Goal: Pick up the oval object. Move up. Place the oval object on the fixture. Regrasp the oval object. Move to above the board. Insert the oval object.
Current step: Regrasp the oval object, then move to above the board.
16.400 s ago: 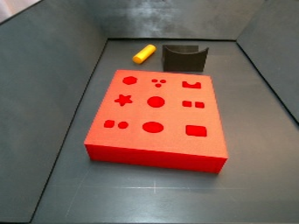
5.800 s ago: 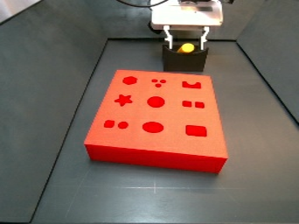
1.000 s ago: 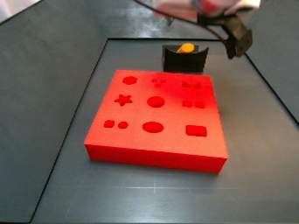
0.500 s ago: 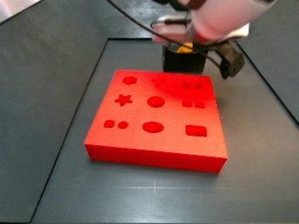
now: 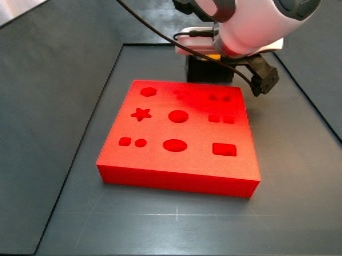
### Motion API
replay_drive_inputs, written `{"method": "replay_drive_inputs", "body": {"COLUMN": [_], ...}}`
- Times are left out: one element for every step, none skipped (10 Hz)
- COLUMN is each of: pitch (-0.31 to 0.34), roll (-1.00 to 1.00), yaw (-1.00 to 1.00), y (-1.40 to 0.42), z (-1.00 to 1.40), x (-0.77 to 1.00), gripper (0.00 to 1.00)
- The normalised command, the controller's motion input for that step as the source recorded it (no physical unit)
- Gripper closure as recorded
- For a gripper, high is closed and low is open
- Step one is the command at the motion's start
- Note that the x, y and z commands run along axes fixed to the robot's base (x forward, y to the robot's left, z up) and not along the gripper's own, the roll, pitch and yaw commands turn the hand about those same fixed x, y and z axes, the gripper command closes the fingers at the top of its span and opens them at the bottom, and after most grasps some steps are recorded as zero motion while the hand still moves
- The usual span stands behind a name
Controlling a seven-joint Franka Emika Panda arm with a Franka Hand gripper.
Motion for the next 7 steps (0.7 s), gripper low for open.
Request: {"method": "replay_drive_inputs", "body": {"pitch": [-0.003, -0.002, 0.0, 0.17, 0.169, 0.165, 0.147], "roll": [0.05, 0.05, 0.0, -0.09, -0.1, -0.11, -0.08], "yaw": [-0.02, -0.02, 0.0, 0.03, 0.03, 0.05, 0.08], "y": [0.0, 0.0, 0.0, 0.22, 0.22, 0.21, 0.2], "z": [-0.17, -0.17, 0.0, 1.0, 1.0, 1.0, 1.0], "x": [0.01, 0.01, 0.0, 0.11, 0.11, 0.11, 0.1], "gripper": [0.0, 0.0, 1.0, 1.0, 1.0, 1.0, 1.0]}}
